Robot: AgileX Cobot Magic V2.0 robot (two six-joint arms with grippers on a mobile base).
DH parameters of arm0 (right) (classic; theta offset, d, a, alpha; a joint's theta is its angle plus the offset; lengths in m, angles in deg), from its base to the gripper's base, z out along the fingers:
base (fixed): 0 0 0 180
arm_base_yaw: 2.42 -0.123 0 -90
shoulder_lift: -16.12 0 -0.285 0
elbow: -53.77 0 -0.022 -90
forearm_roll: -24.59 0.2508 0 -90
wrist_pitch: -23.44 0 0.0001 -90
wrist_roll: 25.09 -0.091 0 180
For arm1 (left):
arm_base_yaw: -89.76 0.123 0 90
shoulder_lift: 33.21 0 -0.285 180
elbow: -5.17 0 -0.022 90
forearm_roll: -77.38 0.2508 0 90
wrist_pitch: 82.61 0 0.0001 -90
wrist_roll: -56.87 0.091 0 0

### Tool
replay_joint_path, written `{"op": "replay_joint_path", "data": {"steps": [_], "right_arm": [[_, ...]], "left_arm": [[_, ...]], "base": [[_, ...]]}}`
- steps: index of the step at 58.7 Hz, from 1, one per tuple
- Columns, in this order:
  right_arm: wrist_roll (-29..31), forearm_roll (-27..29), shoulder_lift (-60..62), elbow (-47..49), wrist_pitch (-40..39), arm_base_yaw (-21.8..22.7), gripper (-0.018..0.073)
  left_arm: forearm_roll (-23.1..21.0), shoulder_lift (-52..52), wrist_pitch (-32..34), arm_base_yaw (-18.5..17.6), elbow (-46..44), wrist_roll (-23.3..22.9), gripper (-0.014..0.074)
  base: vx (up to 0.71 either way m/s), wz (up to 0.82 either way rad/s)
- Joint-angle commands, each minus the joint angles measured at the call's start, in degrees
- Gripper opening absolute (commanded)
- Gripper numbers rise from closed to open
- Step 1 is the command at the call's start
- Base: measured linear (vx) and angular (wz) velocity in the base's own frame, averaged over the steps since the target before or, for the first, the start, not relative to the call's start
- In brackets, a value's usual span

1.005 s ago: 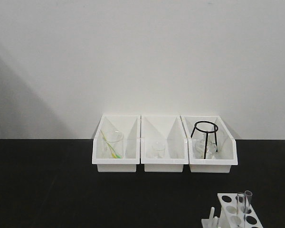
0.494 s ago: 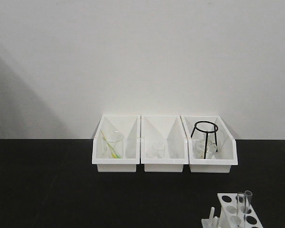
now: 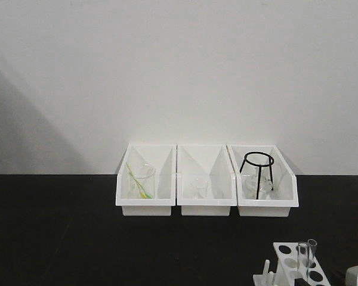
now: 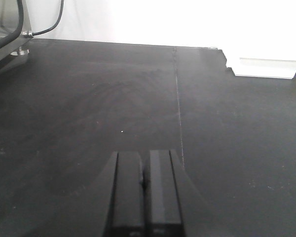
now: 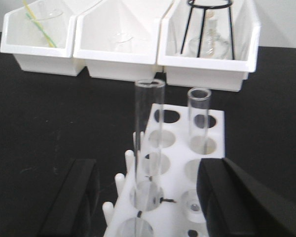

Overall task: Flip and reinsert test tube from rack
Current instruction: 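Close the right gripper on the test tube and lift it out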

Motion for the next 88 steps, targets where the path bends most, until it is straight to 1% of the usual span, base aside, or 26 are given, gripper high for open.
{"op": "replay_joint_path", "data": {"steps": [1, 7, 16, 32, 42, 48, 53, 64, 70, 74, 78, 88], "right_arm": [[-0.1, -0.2, -2.5, 1.6, -8.9, 0.2, 0.0465], [-0.1, 0.0, -6.3, 1.7, -13.3, 0.2, 0.0465], [0.0, 0.9, -10.3, 1.8, -17.7, 0.2, 0.0465], [0.0, 0.6, -15.1, 7.4, -18.0, 0.2, 0.0464], [0.0, 0.6, -18.0, 9.0, -17.6, 0.2, 0.0441], [0.0, 0.6, -19.1, 9.1, -17.7, 0.2, 0.0393], [0.0, 0.6, -19.2, 9.1, -17.7, 0.2, 0.0332], [0.0, 0.0, -19.2, 9.1, -19.5, 0.2, 0.0155], [0.2, -1.6, -19.0, 9.1, -21.6, 0.2, 0.0069], [0.2, -2.8, -18.7, 8.8, -24.2, 0.2, 0.0034], [0.2, -3.4, -17.8, 8.8, -25.1, 0.2, 0.0010], [0.2, -3.5, -13.8, 8.8, -24.3, 0.2, 0.0004]], "left_arm": [[-0.3, 0.6, 5.0, -0.4, 0.0, 0.0, -0.0006], [-0.3, 0.6, 5.0, -0.4, 0.0, 0.0, -0.0006], [-0.3, 0.6, 5.0, -0.4, 0.0, 0.0, -0.0006], [-0.3, 0.6, 5.0, -0.4, 0.0, 0.0, -0.0006], [-0.3, 0.6, 5.0, -0.4, 0.0, 0.0, -0.0006], [-0.3, 0.6, 5.0, -0.4, 0.0, 0.0, -0.0006], [-0.3, 0.6, 5.0, -0.4, 0.0, 0.0, -0.0006], [-0.3, 0.6, 5.0, -0.4, 0.0, 0.0, -0.0006], [-0.3, 0.6, 5.0, -0.4, 0.0, 0.0, -0.0006], [-0.3, 0.6, 5.0, -0.4, 0.0, 0.0, -0.0006], [-0.3, 0.6, 5.0, -0.4, 0.0, 0.0, -0.0006], [-0.3, 0.6, 5.0, -0.4, 0.0, 0.0, -0.0006]], "base": [[0.00, 0.00], [0.00, 0.00], [0.00, 0.00], [0.00, 0.00], [0.00, 0.00], [0.00, 0.00], [0.00, 0.00], [0.00, 0.00], [0.00, 0.00], [0.00, 0.00], [0.00, 0.00], [0.00, 0.00]]}}
